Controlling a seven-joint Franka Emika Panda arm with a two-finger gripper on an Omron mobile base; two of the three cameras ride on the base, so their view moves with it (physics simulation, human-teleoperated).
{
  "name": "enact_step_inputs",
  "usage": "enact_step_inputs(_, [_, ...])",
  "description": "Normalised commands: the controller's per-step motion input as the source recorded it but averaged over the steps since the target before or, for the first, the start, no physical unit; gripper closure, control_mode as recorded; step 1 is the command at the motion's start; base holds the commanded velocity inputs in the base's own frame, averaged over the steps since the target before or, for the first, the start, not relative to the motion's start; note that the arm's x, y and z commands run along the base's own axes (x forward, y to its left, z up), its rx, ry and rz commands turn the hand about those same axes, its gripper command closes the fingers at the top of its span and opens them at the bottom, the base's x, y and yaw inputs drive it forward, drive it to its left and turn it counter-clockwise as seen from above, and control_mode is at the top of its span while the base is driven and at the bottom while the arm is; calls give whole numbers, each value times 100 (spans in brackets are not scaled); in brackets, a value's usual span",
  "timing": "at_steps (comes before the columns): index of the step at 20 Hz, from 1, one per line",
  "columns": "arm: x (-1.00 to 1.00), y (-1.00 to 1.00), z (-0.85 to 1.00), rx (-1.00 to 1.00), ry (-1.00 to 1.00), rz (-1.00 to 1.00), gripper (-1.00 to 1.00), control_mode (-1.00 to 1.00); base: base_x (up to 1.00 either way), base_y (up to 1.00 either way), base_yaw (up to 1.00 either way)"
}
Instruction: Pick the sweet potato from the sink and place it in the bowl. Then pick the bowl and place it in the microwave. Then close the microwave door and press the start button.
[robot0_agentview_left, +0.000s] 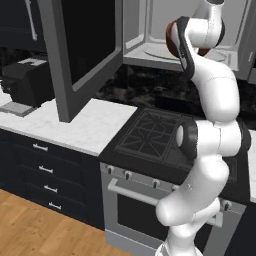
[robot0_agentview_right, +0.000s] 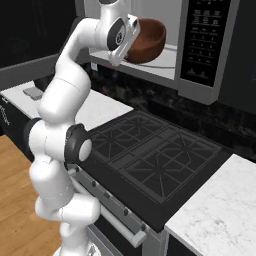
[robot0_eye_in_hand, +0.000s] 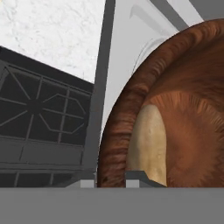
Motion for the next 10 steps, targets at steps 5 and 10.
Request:
enact_step_inputs(5, [72, -17, 0, 0, 2, 0, 100, -100, 0, 0, 0])
enact_step_inputs(10, [37, -13, -17, 0, 0, 1, 100, -100, 0, 0, 0])
